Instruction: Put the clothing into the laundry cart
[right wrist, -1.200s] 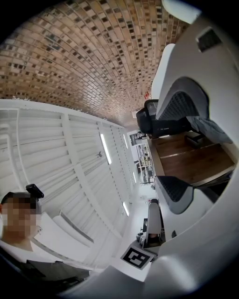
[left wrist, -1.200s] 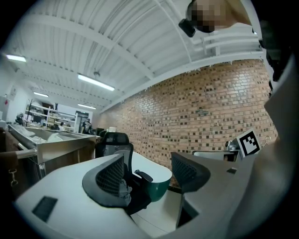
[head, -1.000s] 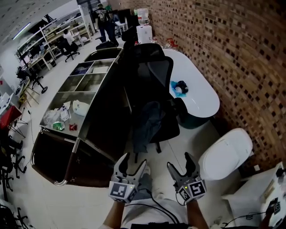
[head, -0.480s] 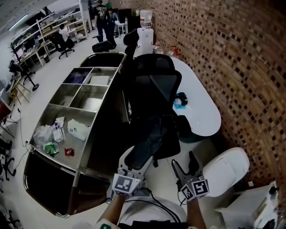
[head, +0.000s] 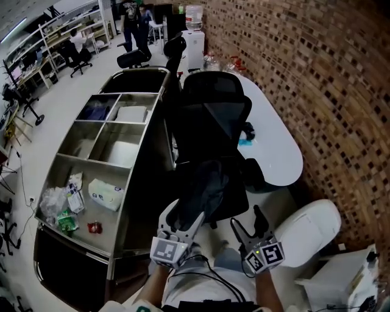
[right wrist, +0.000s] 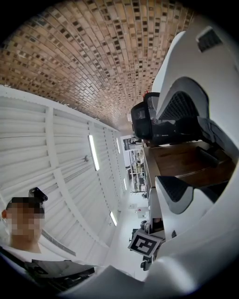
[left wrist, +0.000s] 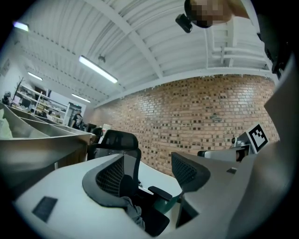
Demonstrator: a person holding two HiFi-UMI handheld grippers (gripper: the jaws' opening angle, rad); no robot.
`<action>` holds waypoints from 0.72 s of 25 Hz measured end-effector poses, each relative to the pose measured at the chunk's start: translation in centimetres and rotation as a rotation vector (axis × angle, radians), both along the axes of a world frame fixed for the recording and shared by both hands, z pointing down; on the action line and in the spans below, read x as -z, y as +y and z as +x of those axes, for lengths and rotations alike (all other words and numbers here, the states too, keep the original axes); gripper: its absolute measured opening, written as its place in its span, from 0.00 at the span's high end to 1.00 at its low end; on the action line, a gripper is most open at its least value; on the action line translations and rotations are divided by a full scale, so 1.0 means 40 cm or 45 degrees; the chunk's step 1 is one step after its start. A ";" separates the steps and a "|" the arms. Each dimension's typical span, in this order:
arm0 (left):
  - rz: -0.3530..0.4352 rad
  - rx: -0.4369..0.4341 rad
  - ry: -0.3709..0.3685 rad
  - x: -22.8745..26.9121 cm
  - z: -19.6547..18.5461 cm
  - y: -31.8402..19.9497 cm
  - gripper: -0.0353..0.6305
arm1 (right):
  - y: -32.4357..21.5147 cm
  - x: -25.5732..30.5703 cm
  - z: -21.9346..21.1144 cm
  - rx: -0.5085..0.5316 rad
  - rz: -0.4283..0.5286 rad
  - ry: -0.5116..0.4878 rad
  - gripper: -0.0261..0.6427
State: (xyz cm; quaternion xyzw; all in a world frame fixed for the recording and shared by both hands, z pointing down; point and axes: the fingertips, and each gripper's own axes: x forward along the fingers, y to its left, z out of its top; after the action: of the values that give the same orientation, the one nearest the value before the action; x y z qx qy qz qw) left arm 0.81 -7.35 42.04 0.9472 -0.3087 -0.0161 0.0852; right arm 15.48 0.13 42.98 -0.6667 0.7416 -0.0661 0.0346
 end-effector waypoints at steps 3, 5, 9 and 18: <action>-0.005 0.015 -0.009 -0.007 0.010 -0.034 0.48 | -0.026 -0.012 0.033 -0.026 -0.014 -0.015 0.39; -0.002 0.023 -0.008 -0.003 0.020 -0.049 0.48 | -0.049 -0.013 0.051 -0.026 -0.013 -0.026 0.39; -0.004 0.063 -0.018 -0.008 0.042 -0.089 0.48 | -0.112 -0.014 0.073 0.027 -0.007 -0.031 0.39; 0.033 0.139 -0.051 0.020 0.162 -0.186 0.48 | -0.247 -0.009 0.180 0.136 -0.004 0.044 0.39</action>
State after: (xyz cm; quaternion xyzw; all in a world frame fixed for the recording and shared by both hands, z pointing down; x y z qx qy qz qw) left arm 7.28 -14.81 41.23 0.9301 -0.3612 -0.0058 0.0659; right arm 22.66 -9.74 43.36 -0.6274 0.7764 -0.0574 0.0172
